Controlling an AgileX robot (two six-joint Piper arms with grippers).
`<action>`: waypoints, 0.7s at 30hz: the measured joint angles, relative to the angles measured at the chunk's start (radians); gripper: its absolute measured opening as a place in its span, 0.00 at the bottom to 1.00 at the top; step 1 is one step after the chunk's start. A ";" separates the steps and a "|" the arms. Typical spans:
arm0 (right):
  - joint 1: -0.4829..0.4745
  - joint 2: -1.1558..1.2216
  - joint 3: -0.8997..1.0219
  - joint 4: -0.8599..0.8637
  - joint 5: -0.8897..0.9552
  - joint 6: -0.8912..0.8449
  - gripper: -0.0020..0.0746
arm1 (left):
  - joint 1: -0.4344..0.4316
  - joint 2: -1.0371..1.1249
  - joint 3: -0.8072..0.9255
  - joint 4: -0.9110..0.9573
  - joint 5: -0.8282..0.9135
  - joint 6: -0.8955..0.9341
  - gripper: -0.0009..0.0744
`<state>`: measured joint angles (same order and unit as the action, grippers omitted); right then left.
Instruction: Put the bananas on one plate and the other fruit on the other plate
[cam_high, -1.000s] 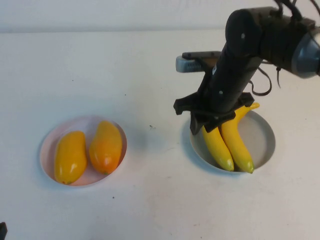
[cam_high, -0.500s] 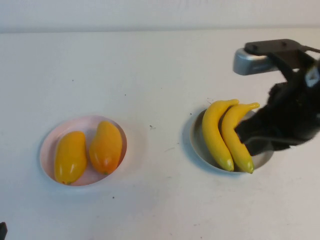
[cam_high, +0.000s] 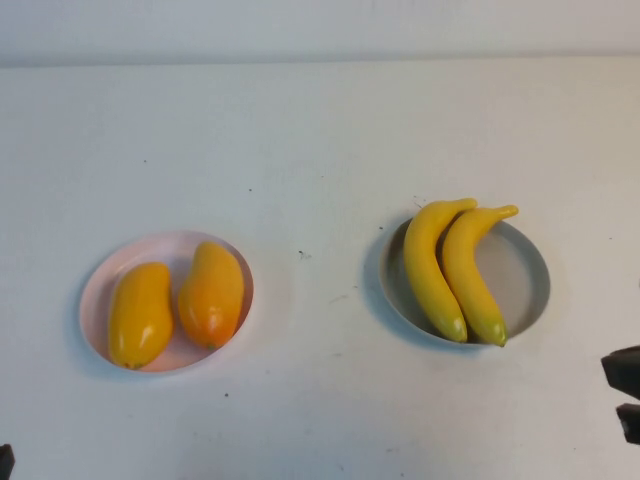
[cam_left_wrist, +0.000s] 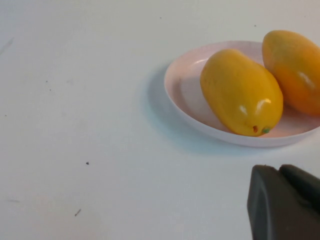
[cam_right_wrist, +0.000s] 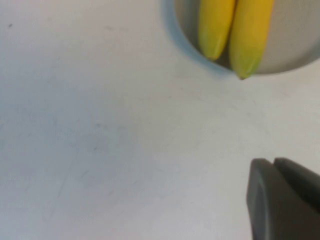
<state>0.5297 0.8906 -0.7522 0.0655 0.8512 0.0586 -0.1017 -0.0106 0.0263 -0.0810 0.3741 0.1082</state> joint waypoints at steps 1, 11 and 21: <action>-0.025 -0.033 0.050 0.000 -0.066 -0.003 0.01 | 0.000 0.000 0.000 0.000 0.000 0.000 0.01; -0.373 -0.446 0.641 0.002 -0.688 -0.004 0.01 | 0.000 0.000 0.000 0.000 0.000 0.000 0.01; -0.480 -0.867 0.776 0.010 -0.650 -0.004 0.01 | 0.000 0.000 0.000 0.000 0.000 0.000 0.01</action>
<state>0.0496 0.0234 0.0236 0.0751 0.2013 0.0543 -0.1017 -0.0106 0.0263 -0.0810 0.3741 0.1082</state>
